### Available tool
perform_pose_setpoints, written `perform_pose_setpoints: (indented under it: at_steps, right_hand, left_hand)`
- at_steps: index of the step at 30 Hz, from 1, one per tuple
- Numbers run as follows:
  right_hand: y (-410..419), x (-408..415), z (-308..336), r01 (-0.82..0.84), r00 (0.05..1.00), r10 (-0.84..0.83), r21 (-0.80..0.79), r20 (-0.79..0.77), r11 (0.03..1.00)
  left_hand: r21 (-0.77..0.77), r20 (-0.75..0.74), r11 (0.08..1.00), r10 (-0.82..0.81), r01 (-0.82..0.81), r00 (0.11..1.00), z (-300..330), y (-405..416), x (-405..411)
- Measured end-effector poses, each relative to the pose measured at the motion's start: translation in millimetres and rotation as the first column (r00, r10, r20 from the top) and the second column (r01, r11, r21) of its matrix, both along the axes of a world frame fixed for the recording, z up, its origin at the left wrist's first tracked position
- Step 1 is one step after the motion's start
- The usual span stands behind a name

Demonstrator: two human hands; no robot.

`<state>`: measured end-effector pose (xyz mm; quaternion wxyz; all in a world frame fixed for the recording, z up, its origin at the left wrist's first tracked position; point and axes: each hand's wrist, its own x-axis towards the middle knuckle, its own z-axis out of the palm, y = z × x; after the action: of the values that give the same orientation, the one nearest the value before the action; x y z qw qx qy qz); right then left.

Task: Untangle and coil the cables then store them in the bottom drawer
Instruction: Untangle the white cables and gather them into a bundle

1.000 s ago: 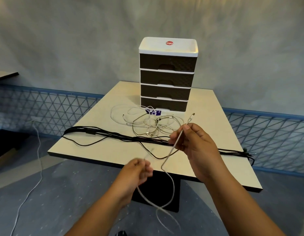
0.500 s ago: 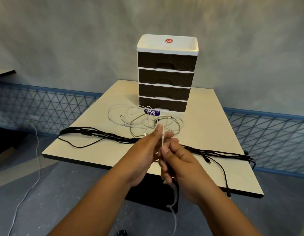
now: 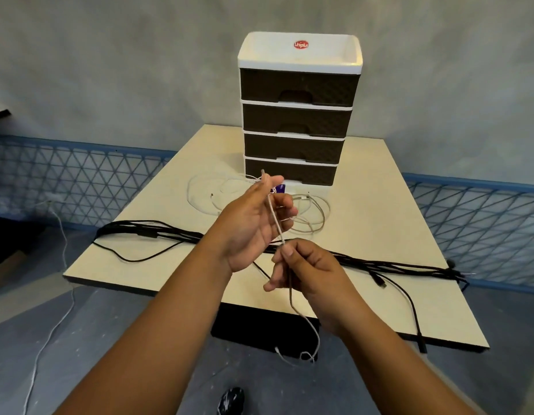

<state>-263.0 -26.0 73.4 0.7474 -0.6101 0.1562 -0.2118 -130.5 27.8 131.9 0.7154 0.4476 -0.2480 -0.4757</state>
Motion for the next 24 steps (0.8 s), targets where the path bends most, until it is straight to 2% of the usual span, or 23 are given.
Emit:
perform_pose_setpoints:
  at_steps: [3, 5, 7, 9, 11, 14, 16, 19, 21, 24]
  right_hand:
    - [-4.6, 19.1, -7.4, -0.057, 0.997, 0.057, 0.002, -0.051, 0.998]
    - [-8.4, 29.7, -13.3, -0.141, 0.975, 0.127, -0.067, -0.184, 0.988]
    - [-15.5, 42.5, -18.2, -0.230, 0.922, 0.141, -0.217, -0.360, 0.949]
    - [-25.6, 55.1, -21.1, -0.265, 0.881, 0.084, -0.337, -0.466, 0.904]
    - [-39.7, 70.8, -22.3, -0.215, 0.872, -0.002, -0.387, -0.489, 0.897]
    - [-64.6, 96.0, -27.5, -0.105, 0.855, -0.170, -0.484, -0.490, 0.869]
    - [-82.7, 113.6, -32.5, -0.105, 0.821, -0.301, -0.646, -0.486, 0.756]
    - [-105.0, 138.0, -42.1, -0.235, 0.796, -0.395, -0.835, -0.459, 0.497]
    - [-114.6, 153.9, -48.0, -0.345, 0.770, -0.428, -0.873, -0.473, 0.344]
    - [-124.3, 172.6, -49.8, -0.507, 0.703, -0.469, -0.839, -0.535, 0.197]
  left_hand:
    - [-0.083, -0.046, 0.996, 0.027, -0.031, 0.999, -7.3, -4.9, 23.8]
    - [-0.119, -0.093, 0.991, 0.048, -0.059, 0.994, -4.2, -4.8, 45.3]
    - [-0.121, -0.052, 0.988, 0.094, -0.099, 0.994, 0.3, -5.2, 72.3]
    - [-0.110, 0.071, 0.984, 0.151, -0.143, 0.986, 3.1, -6.6, 97.0]
    - [-0.086, 0.194, 0.981, 0.186, -0.172, 0.963, 3.4, -11.4, 119.4]
    - [-0.054, 0.249, 0.981, 0.192, -0.184, 0.949, -1.0, -21.6, 144.9]
    - [-0.042, 0.238, 0.985, 0.172, -0.167, 0.956, -5.0, -29.0, 159.8]
    - [-0.029, 0.204, 0.987, 0.158, -0.155, 0.966, -10.4, -38.4, 178.2]
    - [-0.023, 0.167, 0.988, 0.154, -0.152, 0.974, -12.5, -43.2, 190.0]
    - [0.022, 0.124, 0.989, 0.140, -0.144, 0.982, -12.9, -48.1, 205.5]
